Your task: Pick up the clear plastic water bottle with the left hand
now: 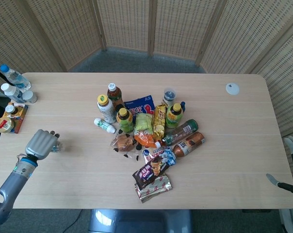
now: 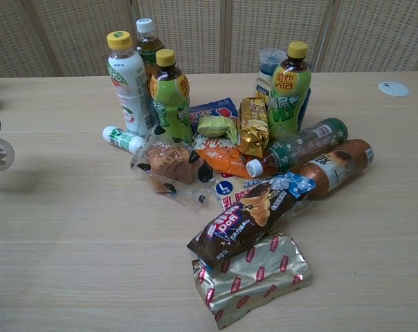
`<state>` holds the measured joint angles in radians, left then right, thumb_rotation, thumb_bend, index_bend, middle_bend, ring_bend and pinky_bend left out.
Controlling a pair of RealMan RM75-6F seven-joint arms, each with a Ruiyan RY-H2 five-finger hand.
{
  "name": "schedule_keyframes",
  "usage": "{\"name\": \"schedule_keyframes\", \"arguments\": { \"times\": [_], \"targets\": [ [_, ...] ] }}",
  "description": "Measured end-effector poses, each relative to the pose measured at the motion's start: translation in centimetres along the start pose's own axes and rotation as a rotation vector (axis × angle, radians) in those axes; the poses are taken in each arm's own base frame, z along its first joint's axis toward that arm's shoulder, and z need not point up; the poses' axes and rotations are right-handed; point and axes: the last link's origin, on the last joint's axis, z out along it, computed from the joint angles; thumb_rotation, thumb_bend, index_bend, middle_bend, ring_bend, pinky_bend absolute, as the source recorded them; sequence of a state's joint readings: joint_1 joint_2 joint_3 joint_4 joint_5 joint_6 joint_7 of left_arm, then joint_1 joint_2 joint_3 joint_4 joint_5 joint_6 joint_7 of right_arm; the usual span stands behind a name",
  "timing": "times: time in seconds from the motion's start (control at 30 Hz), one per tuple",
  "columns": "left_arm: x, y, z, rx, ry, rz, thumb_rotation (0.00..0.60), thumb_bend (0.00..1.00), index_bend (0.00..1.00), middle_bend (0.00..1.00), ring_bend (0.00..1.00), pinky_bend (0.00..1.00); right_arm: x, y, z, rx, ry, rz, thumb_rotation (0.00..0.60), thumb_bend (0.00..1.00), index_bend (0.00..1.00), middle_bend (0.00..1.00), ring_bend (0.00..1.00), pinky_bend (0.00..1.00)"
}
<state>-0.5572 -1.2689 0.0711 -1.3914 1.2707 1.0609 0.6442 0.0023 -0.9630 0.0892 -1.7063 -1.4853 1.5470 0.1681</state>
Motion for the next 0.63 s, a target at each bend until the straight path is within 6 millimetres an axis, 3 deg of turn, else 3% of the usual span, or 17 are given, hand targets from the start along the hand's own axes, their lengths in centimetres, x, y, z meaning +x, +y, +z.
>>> {"name": "schedule_keyframes", "arguments": {
  "times": [0.4,0.63],
  "targets": [
    [10.6,-3.8,-3.4,0.068,0.2,-0.007,0.6,0.0,0.5,0.57,0.63,0.67,0.5,-0.3,-0.1,0.011,0.013,0.02,0.585,0.0,0.0,0.0,0.0,0.0],
    [14.1,-4.7,-5.0,0.093,0.263,0.016,0.6,0.0,0.5,0.57,0.63,0.67,0.9,-0.4,-0.3,0.018,0.021,0.03,0.584,0.0,0.0,0.0,0.0,0.0]
  ]
}}
